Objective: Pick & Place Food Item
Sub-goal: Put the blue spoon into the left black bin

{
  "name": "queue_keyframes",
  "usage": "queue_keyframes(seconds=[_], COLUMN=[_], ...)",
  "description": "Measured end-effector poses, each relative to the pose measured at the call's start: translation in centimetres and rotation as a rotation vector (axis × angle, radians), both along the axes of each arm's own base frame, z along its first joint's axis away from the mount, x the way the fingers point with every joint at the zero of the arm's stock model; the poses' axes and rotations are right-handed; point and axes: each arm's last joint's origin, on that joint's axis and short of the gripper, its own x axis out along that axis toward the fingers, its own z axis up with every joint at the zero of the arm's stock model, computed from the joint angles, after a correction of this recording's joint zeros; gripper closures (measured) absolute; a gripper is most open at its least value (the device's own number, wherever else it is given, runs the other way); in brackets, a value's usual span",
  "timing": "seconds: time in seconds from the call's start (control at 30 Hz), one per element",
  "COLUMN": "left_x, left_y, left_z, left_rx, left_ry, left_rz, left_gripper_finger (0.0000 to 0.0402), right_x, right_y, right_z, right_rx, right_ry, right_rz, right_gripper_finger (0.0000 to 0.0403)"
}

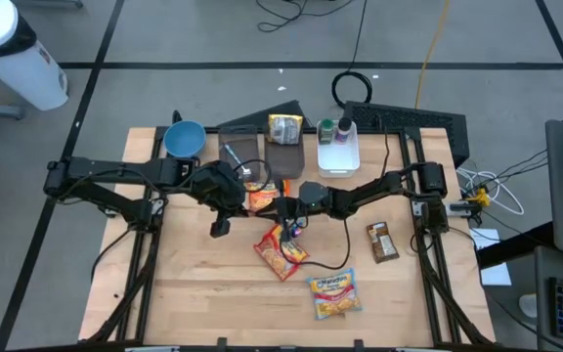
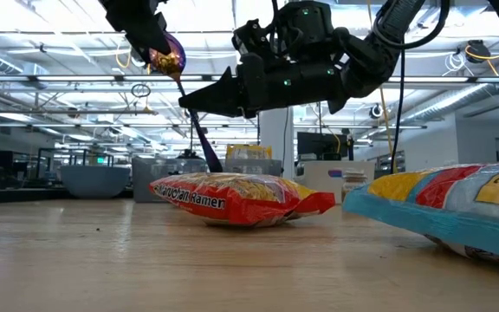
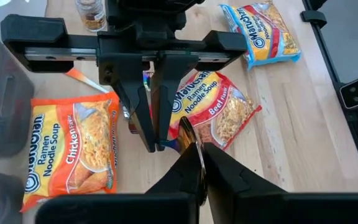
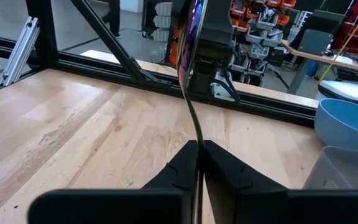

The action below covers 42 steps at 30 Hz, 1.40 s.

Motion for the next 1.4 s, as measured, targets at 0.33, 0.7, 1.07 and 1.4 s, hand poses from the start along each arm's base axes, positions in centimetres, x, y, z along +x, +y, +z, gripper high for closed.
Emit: queue_keyframes(seconds=[0.33, 0.7, 1.07, 1.4], left_x=[-0.3, -1.0, -3.2, -2.7], left_y=[0.0, 0.0, 1.0, 5.4], left_z=[-0.3, 1.3, 7.7, 6.3], left_rx=[0.003, 0.037, 0.318, 0.473], left_ry=[0.041, 0.102, 0.137, 0.276], left_rz=[-0.004, -0.023, 0.099, 0.219], left_gripper_finger=[0.0393, 0.0395, 0.0391, 0.0396], right_x=[0.0, 0.0, 0.0, 0.0], right_y=[0.0, -0.2, -0.5, -0.5], right_z=[0.0, 0.0, 0.1, 0.1], right_rx=[0.001, 0.013, 0.005, 0.058], right_ry=[0.000, -0.002, -0.006, -0.005], right_rz=[0.001, -0.061, -0.189, -0.194], right_gripper_finger=[0.0297, 0.0164, 0.0127, 0.0136])
